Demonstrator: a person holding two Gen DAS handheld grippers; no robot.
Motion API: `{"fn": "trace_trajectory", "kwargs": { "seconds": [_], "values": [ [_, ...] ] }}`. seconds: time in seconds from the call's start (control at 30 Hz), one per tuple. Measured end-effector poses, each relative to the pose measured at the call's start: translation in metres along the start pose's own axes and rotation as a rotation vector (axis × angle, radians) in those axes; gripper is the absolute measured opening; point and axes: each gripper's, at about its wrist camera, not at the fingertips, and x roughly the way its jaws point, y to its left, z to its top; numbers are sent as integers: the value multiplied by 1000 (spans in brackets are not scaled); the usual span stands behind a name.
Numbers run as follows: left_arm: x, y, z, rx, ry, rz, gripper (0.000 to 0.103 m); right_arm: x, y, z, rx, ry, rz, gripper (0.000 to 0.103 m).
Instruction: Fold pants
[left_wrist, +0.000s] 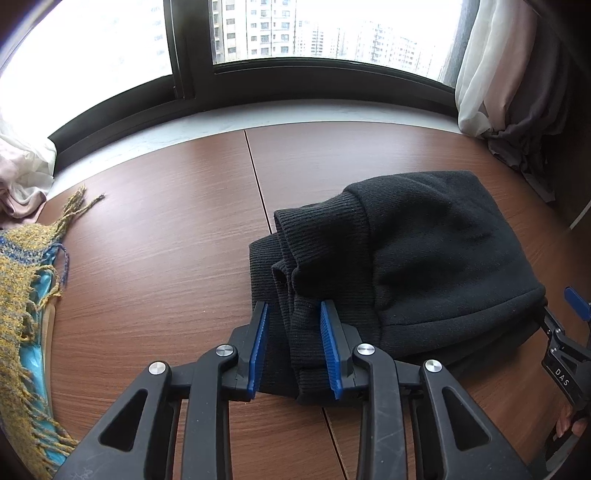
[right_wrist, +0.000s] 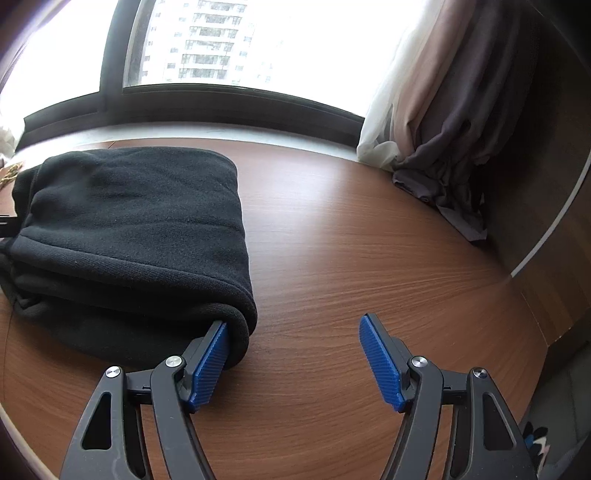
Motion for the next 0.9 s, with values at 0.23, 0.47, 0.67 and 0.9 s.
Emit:
{"fn": "trace_trajectory", "kwargs": {
  "seconds": [0.23, 0.47, 0.67, 0.9],
  "values": [
    [-38, -3, -13, -2, -56, 51, 59, -27, -6, 4, -5, 10, 53, 69],
    [-67, -4, -19, -46, -122, 34, 71, -54, -20, 18, 41, -95, 179, 71],
    [-49, -2, -2, -90, -85, -17, 77, -26, -17, 50, 119, -95, 271, 80],
    [-16, 11, 17, -201, -21, -110, 77, 35, -5, 72, 217, 36, 377, 80]
  ]
}}
